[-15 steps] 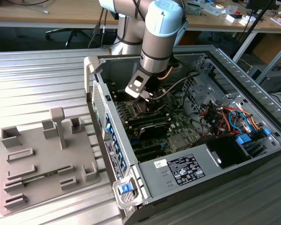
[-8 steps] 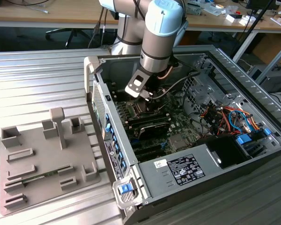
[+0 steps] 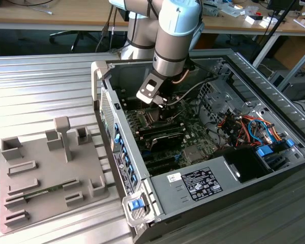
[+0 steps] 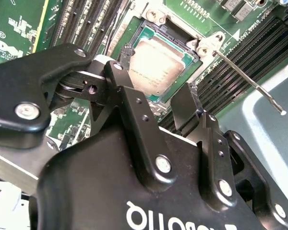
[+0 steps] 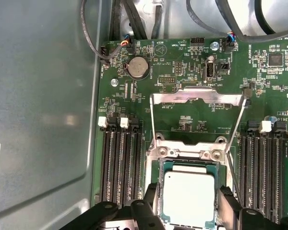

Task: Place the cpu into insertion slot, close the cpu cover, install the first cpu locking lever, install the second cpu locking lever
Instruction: 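Place the cpu into insertion slot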

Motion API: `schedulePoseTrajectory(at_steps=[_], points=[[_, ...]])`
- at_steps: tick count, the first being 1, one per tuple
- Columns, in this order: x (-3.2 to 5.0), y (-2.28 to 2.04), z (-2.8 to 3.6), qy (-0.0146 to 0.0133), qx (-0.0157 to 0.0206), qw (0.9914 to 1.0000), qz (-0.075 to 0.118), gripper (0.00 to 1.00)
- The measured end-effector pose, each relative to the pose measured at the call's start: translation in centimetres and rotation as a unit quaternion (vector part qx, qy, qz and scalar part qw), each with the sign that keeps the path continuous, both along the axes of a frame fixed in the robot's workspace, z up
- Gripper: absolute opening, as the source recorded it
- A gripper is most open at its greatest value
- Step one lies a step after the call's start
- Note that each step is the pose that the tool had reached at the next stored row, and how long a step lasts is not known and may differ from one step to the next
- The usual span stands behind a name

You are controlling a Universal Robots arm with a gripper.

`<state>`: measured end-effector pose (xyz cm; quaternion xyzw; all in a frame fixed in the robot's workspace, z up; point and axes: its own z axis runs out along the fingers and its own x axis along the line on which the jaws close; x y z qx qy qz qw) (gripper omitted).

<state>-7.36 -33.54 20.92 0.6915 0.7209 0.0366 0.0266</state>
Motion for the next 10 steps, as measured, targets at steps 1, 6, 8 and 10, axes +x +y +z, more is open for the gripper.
schedulePoseTrajectory(at_steps=[1, 6, 8, 10], points=[[0.0, -0.01, 0.0, 0.0, 0.0017, 1.0, 0.001, 0.61], [0.0, -0.12, -0.59, 0.0001, 0.0062, 0.99998, 0.001, 0.61], [0.0, -0.13, -0.68, 0.0001, 0.0063, 0.99998, 0.001, 0.61], [0.0, -0.13, -0.74, 0.0001, 0.0062, 0.99998, 0.001, 0.61]])
